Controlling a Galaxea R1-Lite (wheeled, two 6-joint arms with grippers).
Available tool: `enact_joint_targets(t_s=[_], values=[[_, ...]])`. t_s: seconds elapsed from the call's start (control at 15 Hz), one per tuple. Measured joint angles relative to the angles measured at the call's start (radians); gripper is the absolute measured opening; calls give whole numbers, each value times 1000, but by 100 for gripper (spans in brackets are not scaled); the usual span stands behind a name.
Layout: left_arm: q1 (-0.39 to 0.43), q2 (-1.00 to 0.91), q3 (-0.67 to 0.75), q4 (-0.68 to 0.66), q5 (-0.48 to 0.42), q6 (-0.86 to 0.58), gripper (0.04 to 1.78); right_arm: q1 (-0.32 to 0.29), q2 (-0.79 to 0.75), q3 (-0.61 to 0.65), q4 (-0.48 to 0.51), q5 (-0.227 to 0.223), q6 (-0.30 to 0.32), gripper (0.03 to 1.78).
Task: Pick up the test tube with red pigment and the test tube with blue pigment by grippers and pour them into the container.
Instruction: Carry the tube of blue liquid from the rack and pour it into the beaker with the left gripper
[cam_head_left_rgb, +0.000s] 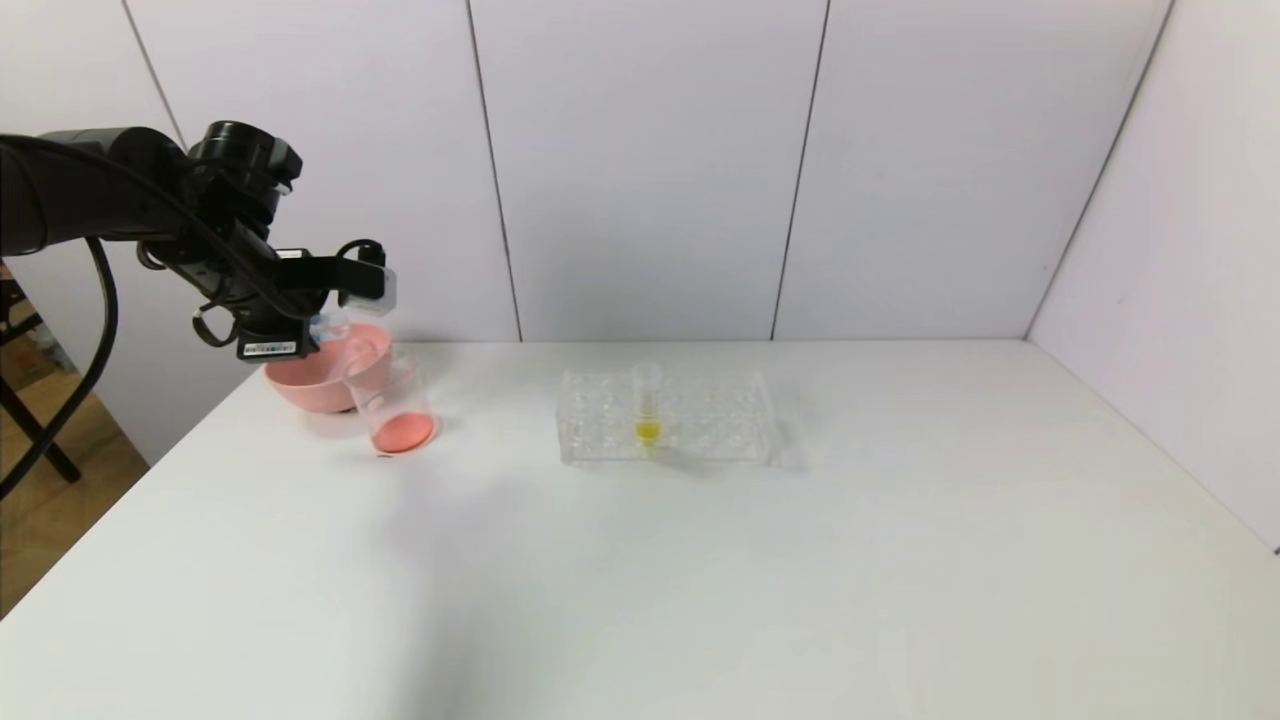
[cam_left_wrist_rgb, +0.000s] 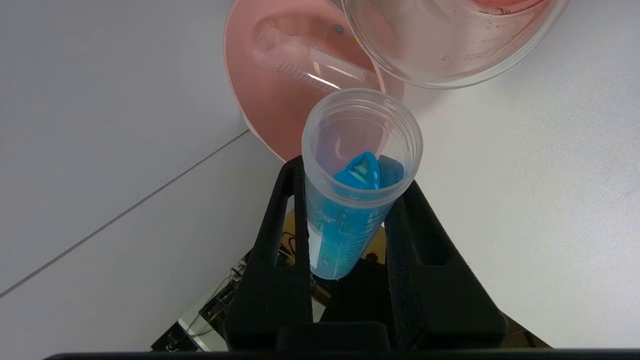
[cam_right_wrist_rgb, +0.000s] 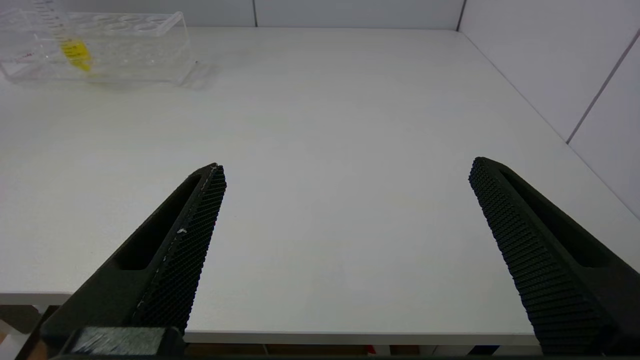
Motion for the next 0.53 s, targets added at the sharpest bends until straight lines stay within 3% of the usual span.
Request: enact_joint_targets(t_s=[0.53], values=[[-15,2,-1,47,62,-43,44,0,0,0,0,0,0,178]])
